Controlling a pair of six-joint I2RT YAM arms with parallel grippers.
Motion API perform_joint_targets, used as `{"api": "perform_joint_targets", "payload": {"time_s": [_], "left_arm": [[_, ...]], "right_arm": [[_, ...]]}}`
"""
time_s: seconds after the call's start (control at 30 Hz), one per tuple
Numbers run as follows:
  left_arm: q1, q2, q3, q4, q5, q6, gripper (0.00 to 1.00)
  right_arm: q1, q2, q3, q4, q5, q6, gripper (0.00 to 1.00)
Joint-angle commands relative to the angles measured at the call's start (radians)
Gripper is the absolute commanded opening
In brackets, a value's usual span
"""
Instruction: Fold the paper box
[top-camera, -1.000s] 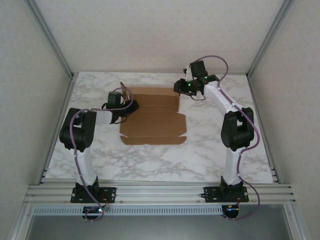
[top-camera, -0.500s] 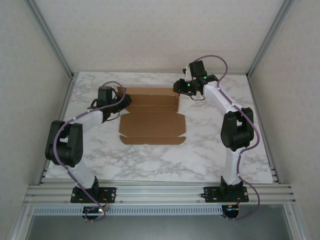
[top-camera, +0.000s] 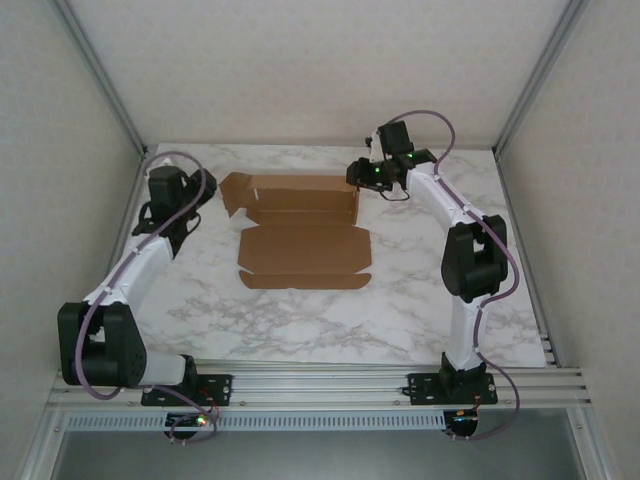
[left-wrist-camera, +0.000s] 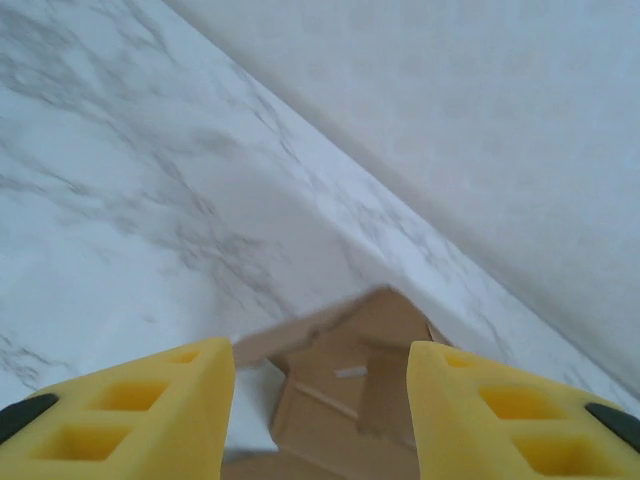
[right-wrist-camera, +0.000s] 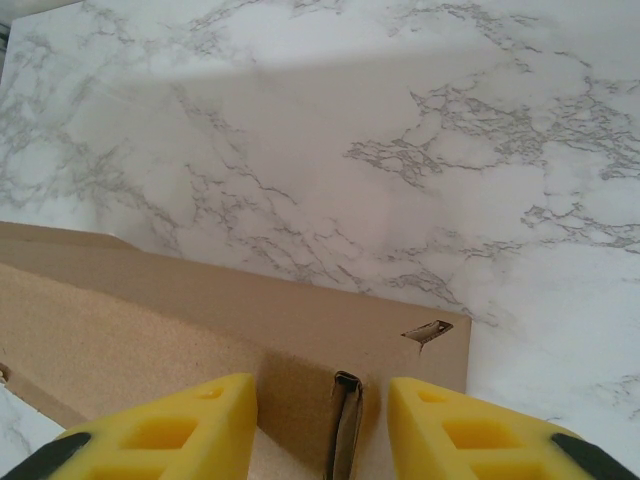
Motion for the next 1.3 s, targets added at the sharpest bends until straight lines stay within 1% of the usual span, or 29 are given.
{"api": "perform_joint_targets", "payload": {"time_s": [0.0,0.13,0.27,0.37,0.47,0.6,0.73,0.87,0.97,1.03,1.1,1.27], "left_arm": [[0.035,0.056,0.088,-0.001,-0.038,-0.032,0.50],[0.071,0.144,0.180,0.001,-0.030,-0.051,0.50],[0.121,0.251,0.267,0.015,0.004,-0.076,0.50],[0.151,0.335,0.333,0.029,0.073,-0.076,0.51],[0.156,0.445,0.448,-0.044,0.110,-0.027,0.52],[0.157,0.553,0.536,-0.082,0.161,0.020,0.52],[0.162,0.614,0.571,-0.066,0.253,0.017,0.51],[0.161,0.667,0.618,-0.073,0.280,0.006,0.51],[0.152,0.723,0.677,-0.107,0.367,0.006,0.50],[0.129,0.733,0.673,-0.116,0.402,0.022,0.50],[0.105,0.720,0.633,-0.113,0.404,0.030,0.49],[0.085,0.627,0.415,0.038,0.456,-0.049,0.48]], "right_arm": [[0.018,0.010,0.002,-0.070,0.016,-0.029,0.40],[0.020,0.009,-0.001,-0.069,0.009,-0.031,0.40],[0.022,0.010,0.000,-0.068,0.002,-0.033,0.40],[0.025,0.008,0.000,-0.071,0.000,-0.037,0.40],[0.027,0.004,-0.003,-0.071,-0.001,-0.039,0.40],[0.027,-0.001,-0.008,-0.074,0.002,-0.045,0.40],[0.027,-0.004,-0.012,-0.074,0.005,-0.047,0.40],[0.028,-0.001,-0.012,-0.073,0.001,-0.043,0.40],[0.028,0.000,-0.012,-0.076,0.004,-0.041,0.40],[0.028,-0.002,-0.013,-0.077,0.008,-0.044,0.40],[0.028,-0.003,-0.015,-0.076,0.015,-0.047,0.40],[0.027,0.002,-0.017,-0.075,0.022,-0.049,0.40]]}}
